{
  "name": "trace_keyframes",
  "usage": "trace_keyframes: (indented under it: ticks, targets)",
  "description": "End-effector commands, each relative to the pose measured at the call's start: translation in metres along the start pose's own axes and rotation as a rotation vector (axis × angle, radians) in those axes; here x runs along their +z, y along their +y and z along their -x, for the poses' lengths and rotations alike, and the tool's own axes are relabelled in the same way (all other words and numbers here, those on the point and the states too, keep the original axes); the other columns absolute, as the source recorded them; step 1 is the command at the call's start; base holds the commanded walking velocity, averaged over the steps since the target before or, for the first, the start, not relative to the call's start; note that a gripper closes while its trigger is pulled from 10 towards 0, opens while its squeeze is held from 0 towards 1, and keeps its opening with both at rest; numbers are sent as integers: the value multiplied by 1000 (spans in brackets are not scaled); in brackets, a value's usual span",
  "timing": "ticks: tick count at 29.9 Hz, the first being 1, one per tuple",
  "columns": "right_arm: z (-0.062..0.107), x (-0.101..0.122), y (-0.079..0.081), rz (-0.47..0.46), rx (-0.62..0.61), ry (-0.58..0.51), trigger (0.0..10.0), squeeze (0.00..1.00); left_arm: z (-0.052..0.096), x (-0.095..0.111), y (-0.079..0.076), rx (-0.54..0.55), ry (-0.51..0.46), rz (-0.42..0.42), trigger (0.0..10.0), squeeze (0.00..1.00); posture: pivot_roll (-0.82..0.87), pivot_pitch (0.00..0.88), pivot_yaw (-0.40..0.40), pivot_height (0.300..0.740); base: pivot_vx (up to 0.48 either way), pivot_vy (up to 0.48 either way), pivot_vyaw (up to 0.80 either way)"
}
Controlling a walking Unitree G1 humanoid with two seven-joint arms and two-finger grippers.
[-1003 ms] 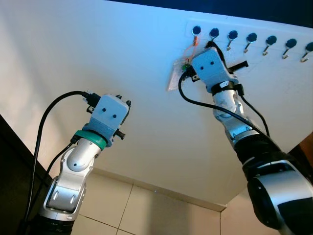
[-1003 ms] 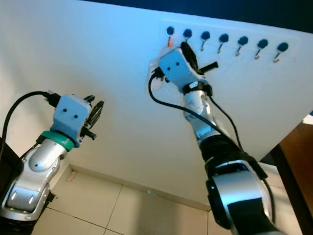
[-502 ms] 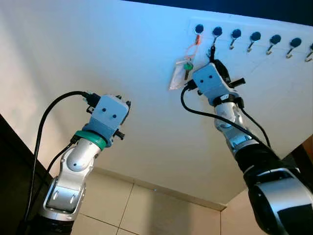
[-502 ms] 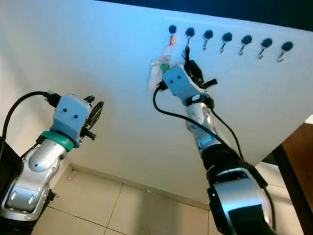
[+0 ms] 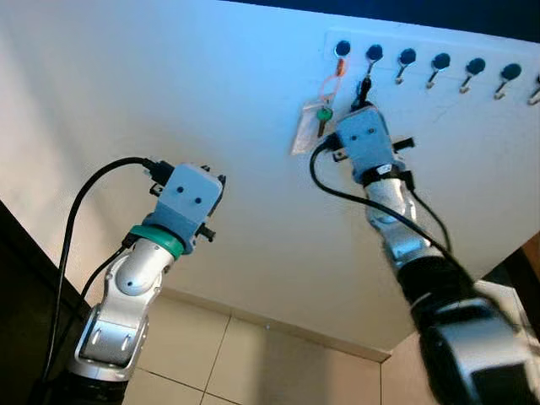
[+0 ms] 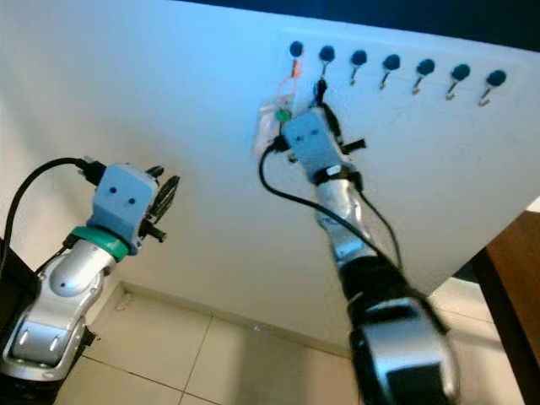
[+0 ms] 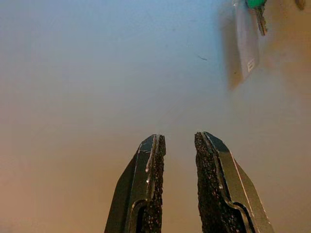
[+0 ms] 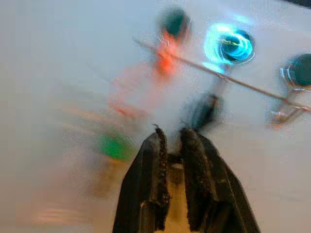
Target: Hang keys on a hook
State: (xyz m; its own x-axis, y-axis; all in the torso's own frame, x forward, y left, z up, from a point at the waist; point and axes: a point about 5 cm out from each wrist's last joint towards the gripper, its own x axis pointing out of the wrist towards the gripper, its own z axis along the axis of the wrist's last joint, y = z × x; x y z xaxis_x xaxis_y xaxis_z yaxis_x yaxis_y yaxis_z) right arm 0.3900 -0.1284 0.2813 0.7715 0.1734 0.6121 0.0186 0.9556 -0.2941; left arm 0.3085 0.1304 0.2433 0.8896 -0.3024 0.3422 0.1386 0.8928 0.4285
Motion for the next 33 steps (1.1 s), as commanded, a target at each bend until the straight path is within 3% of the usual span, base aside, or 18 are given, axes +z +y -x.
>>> trace_keyframes:
  ticks: [1,6,10,14,19,23,28,33]
  targets:
    - [6,4,-7,-159,-1,-29,10000,0,4,-1,-2,-9,4,-8,10000,0,100,105,54,740,0,0,0]
    - [19,-3,-4,-246,11,2,10000,0,4,-1,-3,-12,1,-6,10000,0,97,103,52,740,0,0,0]
    - [53,-26,-3,-237,-43,111,10000,0,4,-2,-3,-18,4,-9,10000,0,86,90,53,740,0,0,0]
    - [69,-32,-5,-251,-47,133,10000,0,4,-5,1,4,26,8,10000,0,79,82,56,740,0,0,0]
    - [72,-35,-16,-226,-78,159,10000,0,2,-11,9,56,52,41,10000,0,69,69,56,740,0,0,0]
    - [69,-33,-19,-223,-80,151,10000,0,0,-11,10,61,50,30,10000,0,71,65,54,740,0,0,0]
    - [60,-23,-27,-151,-113,128,10000,0,-3,-13,15,102,64,-2,10000,0,75,53,48,740,-49,0,0]
    - [65,-21,-27,-140,-50,159,10000,0,-2,-13,23,130,54,-43,10000,0,59,56,49,740,-246,0,0]
